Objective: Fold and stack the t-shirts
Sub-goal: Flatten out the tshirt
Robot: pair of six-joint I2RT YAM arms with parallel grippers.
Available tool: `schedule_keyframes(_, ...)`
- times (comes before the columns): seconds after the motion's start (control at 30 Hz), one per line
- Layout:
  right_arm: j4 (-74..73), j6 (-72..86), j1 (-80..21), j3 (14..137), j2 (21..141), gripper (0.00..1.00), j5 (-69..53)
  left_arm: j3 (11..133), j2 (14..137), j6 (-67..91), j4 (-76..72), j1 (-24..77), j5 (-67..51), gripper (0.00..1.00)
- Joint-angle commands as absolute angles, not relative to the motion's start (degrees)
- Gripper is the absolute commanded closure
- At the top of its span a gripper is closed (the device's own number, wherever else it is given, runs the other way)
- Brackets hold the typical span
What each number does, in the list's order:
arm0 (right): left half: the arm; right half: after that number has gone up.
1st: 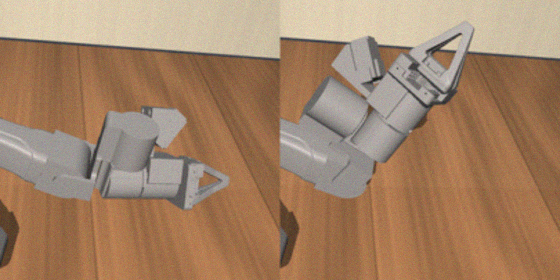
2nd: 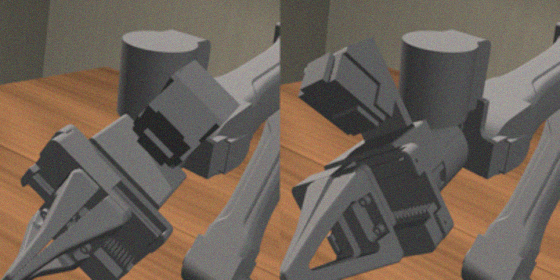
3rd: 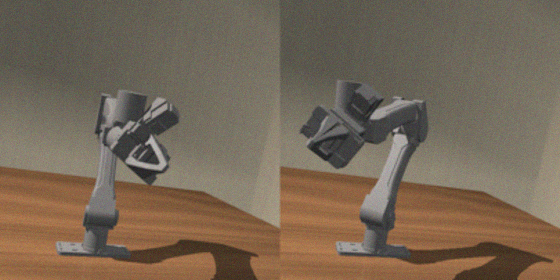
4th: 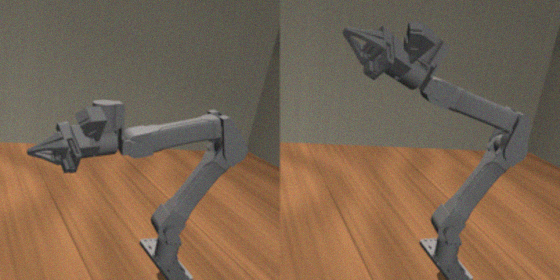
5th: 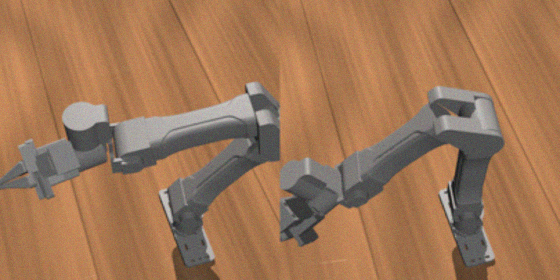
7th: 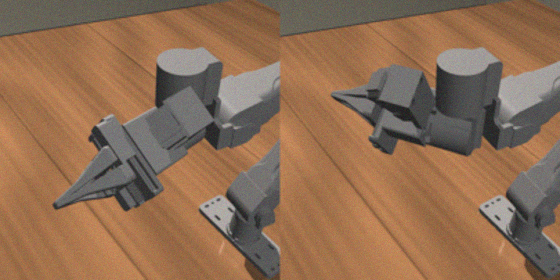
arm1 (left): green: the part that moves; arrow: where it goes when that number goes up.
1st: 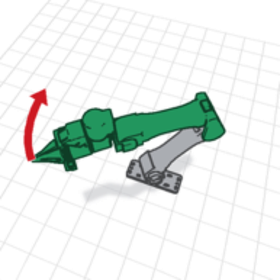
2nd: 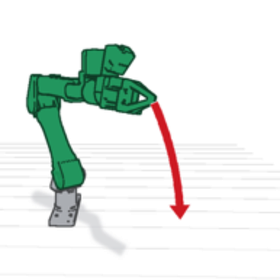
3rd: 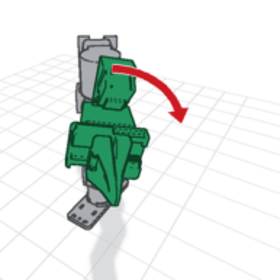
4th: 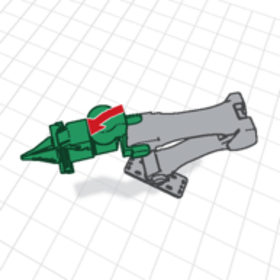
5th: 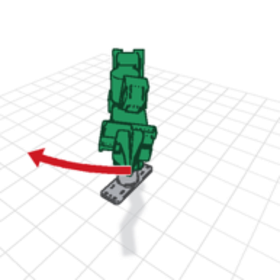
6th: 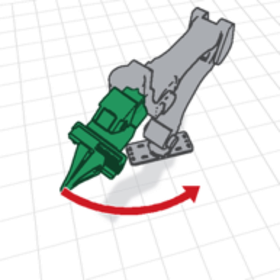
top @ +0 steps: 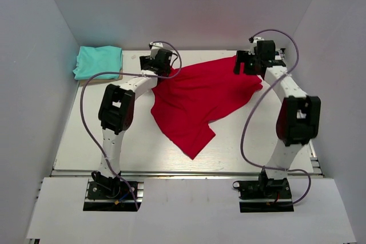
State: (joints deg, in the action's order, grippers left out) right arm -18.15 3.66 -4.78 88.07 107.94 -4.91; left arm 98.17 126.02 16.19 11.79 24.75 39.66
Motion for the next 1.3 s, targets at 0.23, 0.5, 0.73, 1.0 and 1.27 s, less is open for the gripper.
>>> schedule_keyframes(0.23, -23.64, 10.8, -7.82, 75.95, 95.81, 0.1, -0.8, 93.44, 110.23, 16.27, 27.07, 26.09, 29.73, 0.0)
schedule_keyframes(0.5, -24.34, 6.97, -9.92, 66.99, 87.29, 0.1, -4.81, 74.1, 96.07, 15.01, 27.15, 30.85, 9.66, 0.0)
schedule_keyframes(0.73, -23.11, 2.2, -26.87, 62.66, 83.58, 0.1, -10.73, 73.48, 89.48, 22.4, 35.32, 29.36, 22.3, 0.0)
schedule_keyframes(1.0, -20.13, -2.0, -45.25, 59.24, 85.43, 0.11, -6.77, 75.39, 91.22, 21.28, 33.76, 22.86, 27.7, 0.0)
schedule_keyframes(1.27, -15.03, -2.64, -58.26, 54.32, 87.18, 0.16, -5.01, 87.44, 108.35, 16.26, 28.48, 16.18, 16.79, 0.11)
